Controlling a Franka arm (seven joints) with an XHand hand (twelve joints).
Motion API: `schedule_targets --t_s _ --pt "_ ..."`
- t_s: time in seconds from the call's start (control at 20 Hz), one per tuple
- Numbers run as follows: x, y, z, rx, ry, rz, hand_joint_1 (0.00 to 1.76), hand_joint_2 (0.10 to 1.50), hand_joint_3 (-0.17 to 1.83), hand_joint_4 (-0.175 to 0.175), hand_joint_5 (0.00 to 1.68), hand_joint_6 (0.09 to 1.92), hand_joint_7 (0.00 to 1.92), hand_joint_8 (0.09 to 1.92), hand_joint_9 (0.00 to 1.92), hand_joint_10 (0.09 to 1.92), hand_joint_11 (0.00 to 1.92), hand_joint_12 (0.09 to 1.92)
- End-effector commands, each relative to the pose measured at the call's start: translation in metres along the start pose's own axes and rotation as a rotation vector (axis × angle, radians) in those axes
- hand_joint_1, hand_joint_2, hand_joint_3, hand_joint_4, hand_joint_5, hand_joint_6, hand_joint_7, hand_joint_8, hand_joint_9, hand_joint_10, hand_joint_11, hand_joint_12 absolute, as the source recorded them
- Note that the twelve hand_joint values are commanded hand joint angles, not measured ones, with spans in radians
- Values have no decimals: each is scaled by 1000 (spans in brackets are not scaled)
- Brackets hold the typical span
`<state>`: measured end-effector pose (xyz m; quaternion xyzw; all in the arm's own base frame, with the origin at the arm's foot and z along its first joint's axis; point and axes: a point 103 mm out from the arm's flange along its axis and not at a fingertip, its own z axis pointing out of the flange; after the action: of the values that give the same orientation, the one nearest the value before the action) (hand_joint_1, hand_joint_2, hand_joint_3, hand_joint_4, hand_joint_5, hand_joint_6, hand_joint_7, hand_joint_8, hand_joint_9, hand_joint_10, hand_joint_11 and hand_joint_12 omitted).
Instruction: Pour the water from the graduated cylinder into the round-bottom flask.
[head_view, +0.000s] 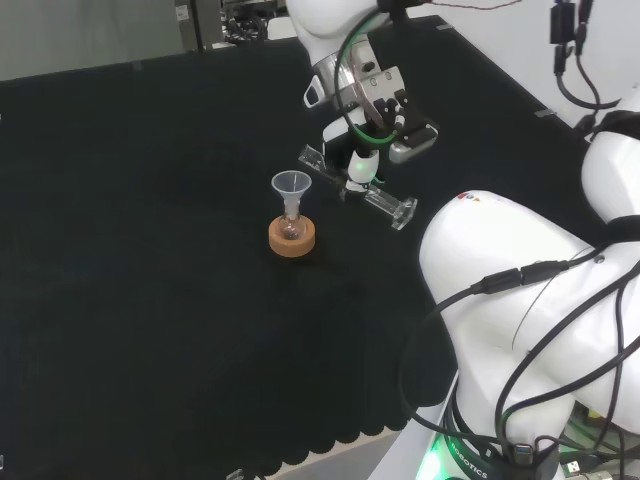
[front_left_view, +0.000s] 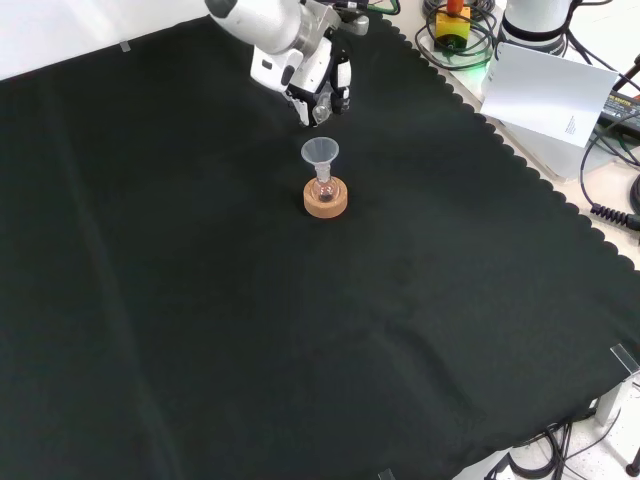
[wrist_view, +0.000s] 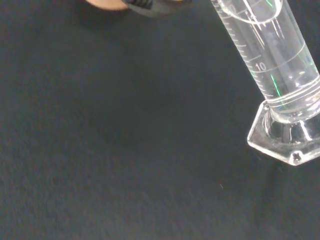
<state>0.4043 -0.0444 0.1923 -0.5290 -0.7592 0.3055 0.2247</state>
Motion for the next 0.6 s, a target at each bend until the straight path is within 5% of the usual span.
schedule_targets --t_s 0.05,0.6 --pt "-6 -11 -2 114 -46 60 1135 1146 -2 -152 933 1075 1189 386 1435 87 1258 777" --pt "9 -7 -9 217 -93 81 1136 1144 -2 -152 937 1071 1202 383 1442 87 1260 775"
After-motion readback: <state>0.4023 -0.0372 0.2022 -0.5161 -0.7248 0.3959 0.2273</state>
